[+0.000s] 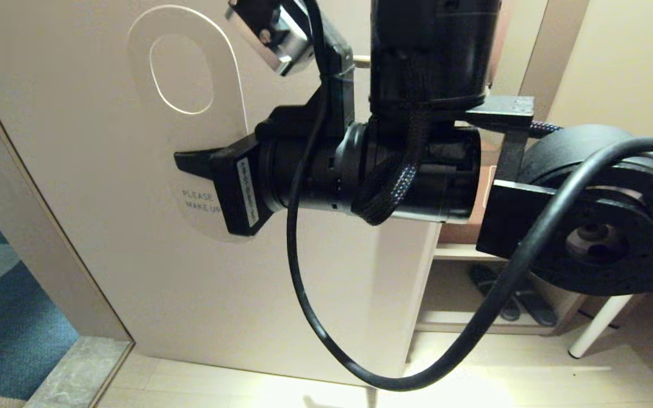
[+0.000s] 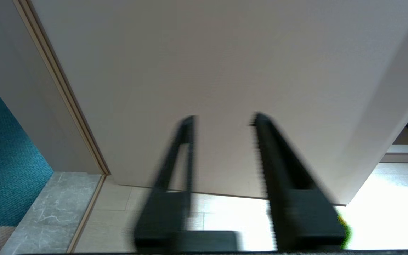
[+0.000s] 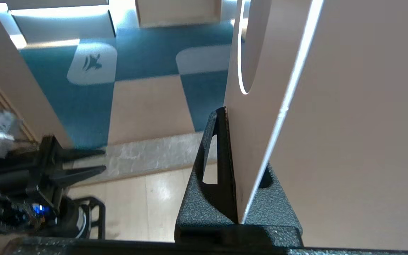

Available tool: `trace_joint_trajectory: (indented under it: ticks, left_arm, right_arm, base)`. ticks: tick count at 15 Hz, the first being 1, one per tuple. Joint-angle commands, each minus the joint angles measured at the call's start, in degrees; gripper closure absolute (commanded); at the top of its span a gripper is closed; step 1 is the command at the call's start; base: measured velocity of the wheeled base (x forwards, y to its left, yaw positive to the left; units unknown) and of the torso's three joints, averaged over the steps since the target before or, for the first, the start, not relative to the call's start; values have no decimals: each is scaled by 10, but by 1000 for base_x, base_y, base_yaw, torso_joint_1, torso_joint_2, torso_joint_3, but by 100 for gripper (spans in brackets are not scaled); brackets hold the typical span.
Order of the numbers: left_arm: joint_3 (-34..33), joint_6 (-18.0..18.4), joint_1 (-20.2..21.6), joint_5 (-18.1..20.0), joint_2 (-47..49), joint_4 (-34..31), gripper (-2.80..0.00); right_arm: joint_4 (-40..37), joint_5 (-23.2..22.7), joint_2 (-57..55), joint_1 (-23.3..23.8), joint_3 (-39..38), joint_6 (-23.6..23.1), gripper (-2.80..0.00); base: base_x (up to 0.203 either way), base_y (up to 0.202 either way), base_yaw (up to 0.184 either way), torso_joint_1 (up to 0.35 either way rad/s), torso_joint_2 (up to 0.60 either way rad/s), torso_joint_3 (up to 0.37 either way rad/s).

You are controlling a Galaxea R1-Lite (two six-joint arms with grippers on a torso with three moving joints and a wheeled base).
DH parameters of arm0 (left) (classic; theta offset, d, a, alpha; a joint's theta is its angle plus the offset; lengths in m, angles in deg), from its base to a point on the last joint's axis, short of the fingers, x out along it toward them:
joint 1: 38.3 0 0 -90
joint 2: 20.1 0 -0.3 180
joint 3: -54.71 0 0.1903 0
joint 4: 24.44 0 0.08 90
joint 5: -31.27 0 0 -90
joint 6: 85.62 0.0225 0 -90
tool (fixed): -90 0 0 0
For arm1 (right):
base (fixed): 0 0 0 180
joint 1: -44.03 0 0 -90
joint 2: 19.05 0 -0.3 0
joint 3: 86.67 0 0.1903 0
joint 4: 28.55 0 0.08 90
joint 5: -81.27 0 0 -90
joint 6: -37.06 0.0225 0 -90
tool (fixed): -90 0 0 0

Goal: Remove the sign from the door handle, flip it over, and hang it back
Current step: Hand it to the other hand

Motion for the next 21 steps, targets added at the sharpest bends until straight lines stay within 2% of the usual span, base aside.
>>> trace_joint_trajectory:
  ticks: [1,5,9,11,14,17,19,21]
  left_arm:
    - [0,-1,0,0,1,-1,-280]
    - [0,4,0,1,1,0,-280]
    - [2,48,-1,18,1,16,-280]
    - [32,39,-1,59,2,15,-280]
    - [66,33,-1,80,38,9,-280]
    - [115,6,-8,108,118,15,-280]
    - [132,-4,-45,115,185,41,-280]
    - [139,-12,-119,117,254,79,-280]
  right_arm:
    - [2,-1,-5,-1,-14,0,0]
    - [3,-1,-5,1,-27,0,0]
    - [4,0,-1,2,-43,-2,0]
    - [4,0,2,2,-43,-2,0]
    - [4,0,8,3,-44,-2,0]
    - [5,0,20,4,-57,-1,0]
    - [7,0,33,8,-70,-1,0]
    - [7,-1,46,15,-85,0,0]
  base:
    - [0,0,0,0,0,0]
    - [0,0,0,0,0,0]
    - [0,0,0,0,0,0]
    - [0,0,0,0,0,0]
    - [0,0,0,0,0,0]
    - [0,0,0,0,0,0]
    - [0,0,0,0,0,0]
    - [0,0,0,0,0,0]
